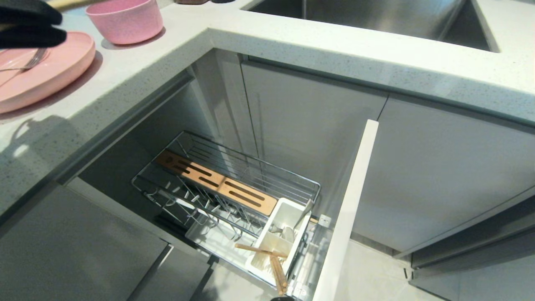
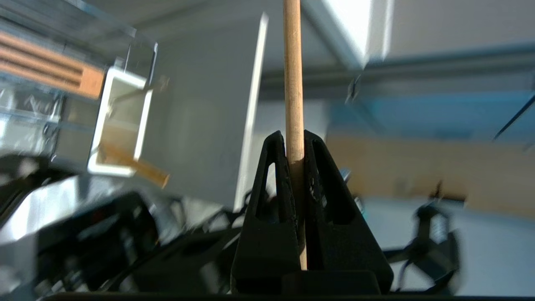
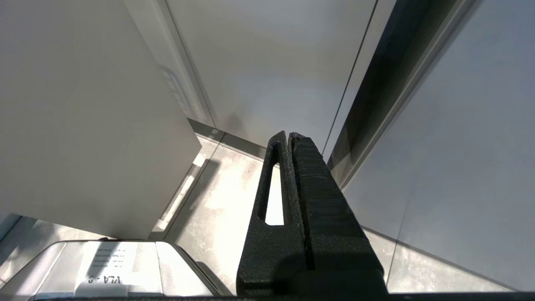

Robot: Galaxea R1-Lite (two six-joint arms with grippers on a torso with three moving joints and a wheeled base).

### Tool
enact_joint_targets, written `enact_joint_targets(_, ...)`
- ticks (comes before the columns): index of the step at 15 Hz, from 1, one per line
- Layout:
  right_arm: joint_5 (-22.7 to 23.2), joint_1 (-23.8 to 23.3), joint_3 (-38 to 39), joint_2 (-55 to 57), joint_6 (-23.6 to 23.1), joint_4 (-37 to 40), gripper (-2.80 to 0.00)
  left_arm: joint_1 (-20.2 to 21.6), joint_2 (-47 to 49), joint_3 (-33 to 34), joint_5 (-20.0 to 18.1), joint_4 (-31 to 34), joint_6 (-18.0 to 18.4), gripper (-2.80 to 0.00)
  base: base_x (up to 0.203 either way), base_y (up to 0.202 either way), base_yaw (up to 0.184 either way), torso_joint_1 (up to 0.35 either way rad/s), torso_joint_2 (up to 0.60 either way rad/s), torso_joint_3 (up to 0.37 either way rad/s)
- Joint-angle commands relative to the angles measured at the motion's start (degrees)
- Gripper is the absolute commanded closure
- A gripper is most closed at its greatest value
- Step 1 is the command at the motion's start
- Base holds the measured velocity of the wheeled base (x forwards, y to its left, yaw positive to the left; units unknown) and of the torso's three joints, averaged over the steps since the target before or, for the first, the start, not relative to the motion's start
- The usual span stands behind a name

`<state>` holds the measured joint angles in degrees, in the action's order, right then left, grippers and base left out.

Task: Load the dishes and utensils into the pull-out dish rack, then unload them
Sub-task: Pick up the fork and place it in the cupboard

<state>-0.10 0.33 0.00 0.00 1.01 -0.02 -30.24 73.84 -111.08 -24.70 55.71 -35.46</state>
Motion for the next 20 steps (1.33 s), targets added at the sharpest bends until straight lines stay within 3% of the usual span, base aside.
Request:
enact_joint_targets(1,0.01,0.02,0.09,0.00,0.01,-0.03,0.00,-1.88,2.93,-0.01,0.23,3.82,3.28,0.00,0.000,0.000,0.000,0.000,0.00,0.000)
enact_joint_targets(7,0.01,0.02,0.09,0.00,-0.01,-0.06,0.00,-4.16,9.36,-0.02,8.16,25.89,24.15,0.00,0.000,0.000,0.000,0.000,0.00,0.000)
enact_joint_targets(10,-0.08,0.02,0.09,0.00,0.04,0.01,0.00,-5.01,11.19,-0.01,8.51,31.09,28.34,0.00,0.000,0.000,0.000,0.000,0.00,0.000)
enact_joint_targets(15,0.01,0.02,0.09,0.00,-0.02,-0.04,0.00,-9.96,16.29,0.55,9.33,31.95,28.97,0.00,0.000,0.000,0.000,0.000,0.00,0.000)
enact_joint_targets(17,0.01,0.02,0.09,0.00,0.02,0.02,0.00,-12.62,18.28,1.26,12.24,31.95,28.15,0.00,0.000,0.000,0.000,0.000,0.00,0.000)
enact_joint_targets(20,0.00,0.02,0.09,0.00,0.01,0.00,0.00,-16.83,22.41,1.30,18.44,31.95,22.84,0.00,0.000,0.000,0.000,0.000,0.00,0.000)
